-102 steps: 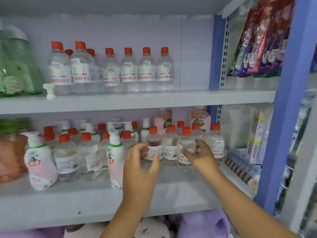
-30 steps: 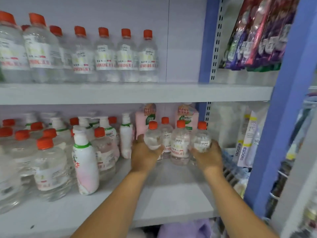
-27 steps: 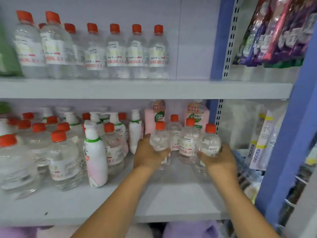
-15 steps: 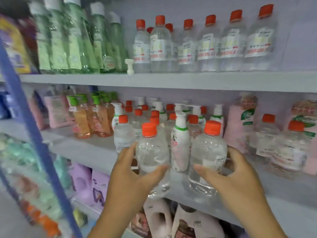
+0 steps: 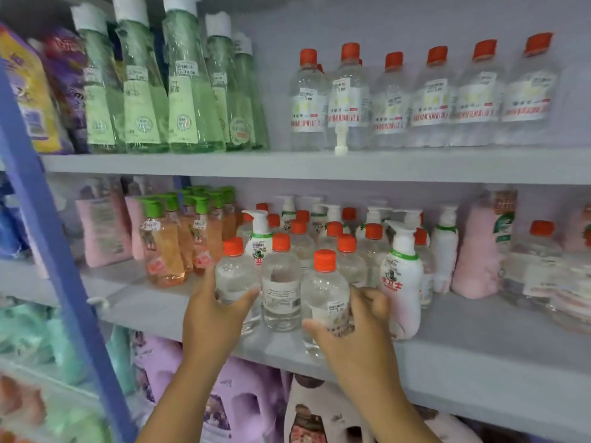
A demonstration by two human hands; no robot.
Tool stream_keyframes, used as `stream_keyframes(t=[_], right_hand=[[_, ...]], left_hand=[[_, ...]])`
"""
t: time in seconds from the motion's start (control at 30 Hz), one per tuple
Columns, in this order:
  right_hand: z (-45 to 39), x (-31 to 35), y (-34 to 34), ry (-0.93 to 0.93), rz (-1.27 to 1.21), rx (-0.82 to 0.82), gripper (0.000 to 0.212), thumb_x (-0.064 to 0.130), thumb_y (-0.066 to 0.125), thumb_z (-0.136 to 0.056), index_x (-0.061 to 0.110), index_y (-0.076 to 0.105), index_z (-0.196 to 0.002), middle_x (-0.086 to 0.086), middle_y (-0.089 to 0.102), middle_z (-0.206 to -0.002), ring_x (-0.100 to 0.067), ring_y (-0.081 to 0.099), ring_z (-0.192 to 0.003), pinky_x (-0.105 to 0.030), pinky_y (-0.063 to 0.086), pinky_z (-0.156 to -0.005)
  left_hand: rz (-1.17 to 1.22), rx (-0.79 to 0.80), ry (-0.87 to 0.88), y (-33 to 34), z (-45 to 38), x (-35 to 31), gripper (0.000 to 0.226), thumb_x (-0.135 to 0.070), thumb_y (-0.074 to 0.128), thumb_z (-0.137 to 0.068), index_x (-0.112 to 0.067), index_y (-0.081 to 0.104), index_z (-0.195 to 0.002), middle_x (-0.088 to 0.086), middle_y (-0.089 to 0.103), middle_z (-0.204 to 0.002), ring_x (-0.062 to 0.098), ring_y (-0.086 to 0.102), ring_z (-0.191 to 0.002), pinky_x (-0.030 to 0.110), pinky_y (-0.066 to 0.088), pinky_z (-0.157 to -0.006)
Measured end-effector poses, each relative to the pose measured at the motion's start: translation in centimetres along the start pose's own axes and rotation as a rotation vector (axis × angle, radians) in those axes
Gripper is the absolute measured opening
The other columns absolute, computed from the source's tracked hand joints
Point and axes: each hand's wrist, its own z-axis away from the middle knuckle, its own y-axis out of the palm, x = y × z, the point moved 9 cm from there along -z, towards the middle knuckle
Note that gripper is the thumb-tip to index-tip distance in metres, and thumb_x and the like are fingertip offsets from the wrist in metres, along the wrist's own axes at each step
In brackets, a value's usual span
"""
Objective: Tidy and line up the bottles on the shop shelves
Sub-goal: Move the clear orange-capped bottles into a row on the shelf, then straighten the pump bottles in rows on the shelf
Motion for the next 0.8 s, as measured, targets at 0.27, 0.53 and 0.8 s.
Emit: stream_keyframes(t=[0.27, 0.53, 0.8], right_hand=[[-0.3, 0.6, 1.9, -0.016, 0.24, -0.154, 0.087, 0.067, 0.078, -0.071, 0.033, 0.037, -0.139, 0.017, 0.039, -0.126, -0.008, 0.05, -0.118, -0.021, 0.047, -0.087], [1.1, -0.6, -10.3, 0.018, -0.089, -0.224, 0.056, 0.069, 0.07, -0.068, 0.055, 0.053, -0.12, 0.027, 0.058, -0.114, -0.004, 0.065, -0.091, -0.015, 0.053, -0.066], [-5.0, -13.3, -32.7, 0.228, 0.024, -0.523, 0.029, 0.026, 0.079, -0.088, 0.025, 0.06, -0.11, 0.0, 0.067, -0.107, -0.008, 0.063, -0.079, -0.02, 0.047, -0.066]], left_hand=[[0.081, 0.048, 0.032, 0.6, -0.7, -0.3, 0.064, -0.04, 0.085, -0.08, -0.035, 0.055, -0.136, -0.004, 0.061, -0.136, 0.021, 0.06, -0.126, 0.038, 0.049, -0.104], [0.586, 0.225, 0.318, 8.2, 10.6, -14.7, 0.032, -0.047, 0.07, -0.083, -0.04, 0.065, -0.113, -0.002, 0.069, -0.119, 0.019, 0.071, -0.108, 0.018, 0.054, -0.09], [0.579, 0.556, 0.145, 26.9, 12.9, -23.0, 0.035, -0.029, 0.082, -0.085, -0.046, 0.06, -0.108, -0.021, 0.068, -0.108, -0.013, 0.064, -0.102, 0.004, 0.047, -0.081]])
